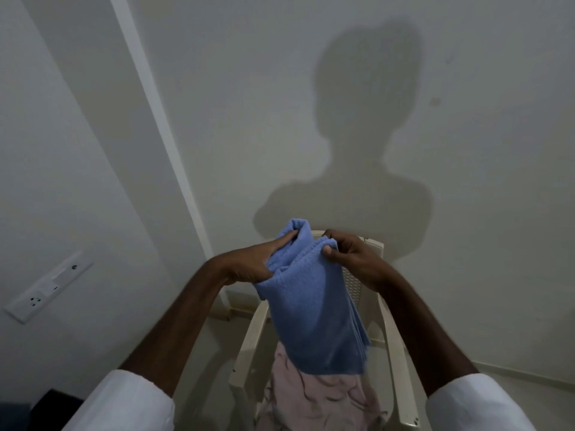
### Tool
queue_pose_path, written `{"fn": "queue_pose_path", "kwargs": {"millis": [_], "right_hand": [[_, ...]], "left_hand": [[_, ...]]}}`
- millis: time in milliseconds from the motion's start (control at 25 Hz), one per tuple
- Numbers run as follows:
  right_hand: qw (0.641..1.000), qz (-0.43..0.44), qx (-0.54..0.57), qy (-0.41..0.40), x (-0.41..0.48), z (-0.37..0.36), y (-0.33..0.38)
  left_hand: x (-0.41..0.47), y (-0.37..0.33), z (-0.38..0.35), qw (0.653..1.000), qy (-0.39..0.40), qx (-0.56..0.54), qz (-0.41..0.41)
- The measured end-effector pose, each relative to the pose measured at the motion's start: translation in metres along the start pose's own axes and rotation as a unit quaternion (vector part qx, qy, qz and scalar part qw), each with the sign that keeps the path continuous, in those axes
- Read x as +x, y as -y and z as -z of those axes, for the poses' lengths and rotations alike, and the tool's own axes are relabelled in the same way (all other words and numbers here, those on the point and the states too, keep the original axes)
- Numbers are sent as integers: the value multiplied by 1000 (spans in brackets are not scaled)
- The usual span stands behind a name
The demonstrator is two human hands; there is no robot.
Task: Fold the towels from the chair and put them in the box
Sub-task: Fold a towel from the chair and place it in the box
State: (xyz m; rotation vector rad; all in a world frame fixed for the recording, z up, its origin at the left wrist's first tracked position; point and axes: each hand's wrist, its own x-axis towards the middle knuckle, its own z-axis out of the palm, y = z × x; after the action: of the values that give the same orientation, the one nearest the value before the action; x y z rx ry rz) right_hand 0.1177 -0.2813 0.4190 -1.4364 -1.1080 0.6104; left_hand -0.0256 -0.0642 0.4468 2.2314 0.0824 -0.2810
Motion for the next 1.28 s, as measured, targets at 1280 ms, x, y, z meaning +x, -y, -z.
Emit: {"fn": "queue_pose_path", "kwargs": {"millis": [1280], "right_hand": [[917, -298, 159, -213, -22, -44, -36]], "left_hand": [[-2, -27, -22, 925, -336, 175, 18]]}}
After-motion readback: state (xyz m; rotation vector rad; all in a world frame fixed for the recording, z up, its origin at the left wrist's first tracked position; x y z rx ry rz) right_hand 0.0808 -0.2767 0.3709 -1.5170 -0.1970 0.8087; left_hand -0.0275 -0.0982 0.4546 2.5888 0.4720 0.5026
